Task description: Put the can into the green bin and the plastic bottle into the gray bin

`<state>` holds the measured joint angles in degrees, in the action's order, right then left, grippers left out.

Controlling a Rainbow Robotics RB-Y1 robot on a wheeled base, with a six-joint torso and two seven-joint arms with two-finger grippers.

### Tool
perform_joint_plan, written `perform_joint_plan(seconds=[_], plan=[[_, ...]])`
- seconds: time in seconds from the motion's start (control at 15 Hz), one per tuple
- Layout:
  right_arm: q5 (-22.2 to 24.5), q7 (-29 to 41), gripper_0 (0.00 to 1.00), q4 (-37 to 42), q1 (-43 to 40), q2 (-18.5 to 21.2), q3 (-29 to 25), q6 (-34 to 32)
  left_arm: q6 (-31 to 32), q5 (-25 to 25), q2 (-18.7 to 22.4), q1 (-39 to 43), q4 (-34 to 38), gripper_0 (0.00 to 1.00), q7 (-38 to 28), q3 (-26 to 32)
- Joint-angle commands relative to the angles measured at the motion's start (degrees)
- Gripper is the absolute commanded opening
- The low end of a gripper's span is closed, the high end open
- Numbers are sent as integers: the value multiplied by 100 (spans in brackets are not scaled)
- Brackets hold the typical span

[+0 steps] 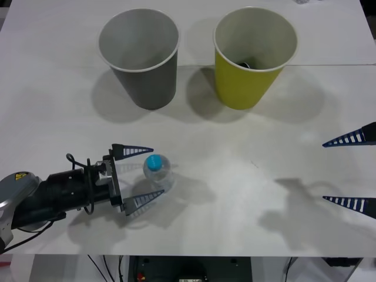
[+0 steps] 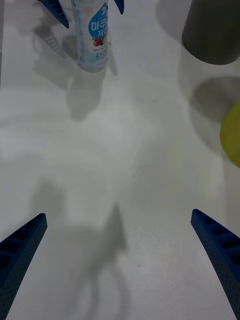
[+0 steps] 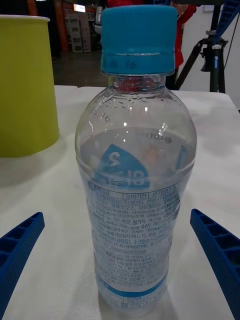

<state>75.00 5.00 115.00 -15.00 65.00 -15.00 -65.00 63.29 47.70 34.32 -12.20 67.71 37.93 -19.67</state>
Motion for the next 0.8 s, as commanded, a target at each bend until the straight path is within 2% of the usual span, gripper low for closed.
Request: perform_joint_plan(seconds=[0.07,0.4,0.47,0.53,0.6,0.67,0.8], plan=[[0,0,100,0,0,0,0,0,-1,11,-136,-248,-249,100,13,-116],[0,0,100,0,0,0,0,0,-124,81,-488,-423,-407,100,-14,-125],[0,0,100,0,0,0,0,0,-159,72,-541,-423,-407,83,-31,-125],[0,0,100,0,0,0,0,0,-176,72,-567,-423,-407,29,-66,-125],[0,0,100,0,0,0,0,0,-185,81,-567,-423,-407,7,-119,-134],[0,0,100,0,0,0,0,0,-185,81,-567,-423,-407,0,-172,-134],[0,0,100,0,0,0,0,0,-185,90,-585,-423,-407,0,-242,-134]])
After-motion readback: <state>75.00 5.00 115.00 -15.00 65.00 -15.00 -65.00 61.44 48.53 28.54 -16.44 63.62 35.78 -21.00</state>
